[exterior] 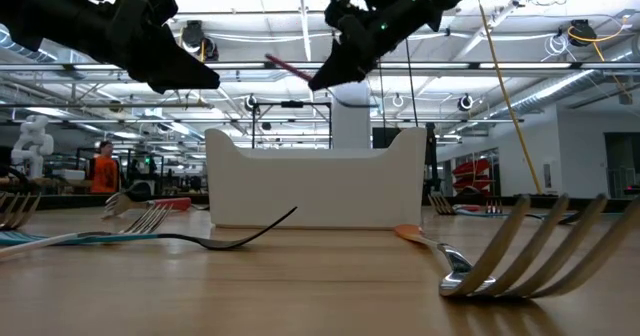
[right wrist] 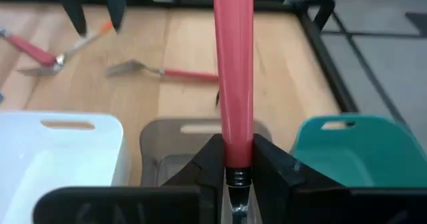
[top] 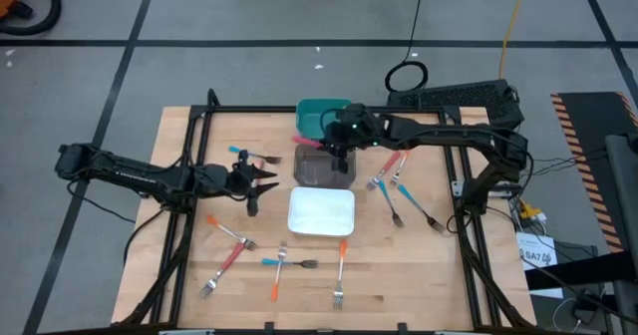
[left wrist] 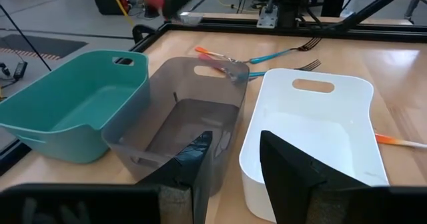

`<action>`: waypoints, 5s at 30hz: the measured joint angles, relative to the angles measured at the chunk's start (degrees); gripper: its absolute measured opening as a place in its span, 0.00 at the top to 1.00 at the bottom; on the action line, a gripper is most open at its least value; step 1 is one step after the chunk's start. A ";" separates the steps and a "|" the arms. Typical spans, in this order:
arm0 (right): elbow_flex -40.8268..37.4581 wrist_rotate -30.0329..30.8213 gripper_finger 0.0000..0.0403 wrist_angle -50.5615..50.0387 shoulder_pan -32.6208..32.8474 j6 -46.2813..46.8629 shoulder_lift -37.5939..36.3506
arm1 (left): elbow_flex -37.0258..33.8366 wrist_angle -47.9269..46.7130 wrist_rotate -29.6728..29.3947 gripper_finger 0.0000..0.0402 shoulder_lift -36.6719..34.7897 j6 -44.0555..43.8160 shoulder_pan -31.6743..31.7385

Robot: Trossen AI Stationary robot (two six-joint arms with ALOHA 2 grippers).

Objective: Sort silverware by color (type)
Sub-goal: Put the bottom right pink fork into the black bin, then put the top right pink fork into the black bin

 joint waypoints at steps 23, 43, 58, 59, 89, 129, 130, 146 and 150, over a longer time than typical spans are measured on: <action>-0.04 1.77 0.87 -0.73 0.79 0.37 11.40 | 0.00 0.25 -0.06 0.70 0.00 -10.73 -0.65; -0.04 3.32 0.86 -1.08 0.79 -0.33 14.96 | 0.00 0.28 -0.07 0.70 0.02 -9.01 -3.06; -0.09 3.84 0.86 -6.08 0.79 0.46 11.31 | 0.00 -0.64 -0.07 0.70 0.02 -8.81 -3.06; -0.09 4.68 0.86 -6.15 0.79 0.49 11.31 | 0.00 -0.64 -0.07 0.70 0.02 -8.81 -3.06; -0.07 6.54 0.80 -8.09 0.78 0.66 12.88 | 0.00 0.49 -0.07 0.70 0.02 -9.49 -3.06; -23.13 24.94 0.70 -15.31 16.24 18.46 -21.07 | -0.04 -1.22 -0.26 0.70 2.34 -11.97 -3.07; -25.05 25.74 0.70 -14.00 16.35 19.27 -21.50 | -0.04 -0.88 -0.37 0.70 2.97 -12.03 -3.05; -42.05 25.85 0.70 3.38 17.91 29.32 -20.94 | -0.04 1.52 -3.01 0.70 7.13 -12.44 -2.95; -44.01 26.33 0.70 9.12 19.63 27.22 -19.61 | -0.04 2.00 -3.26 0.70 7.13 -12.42 -2.95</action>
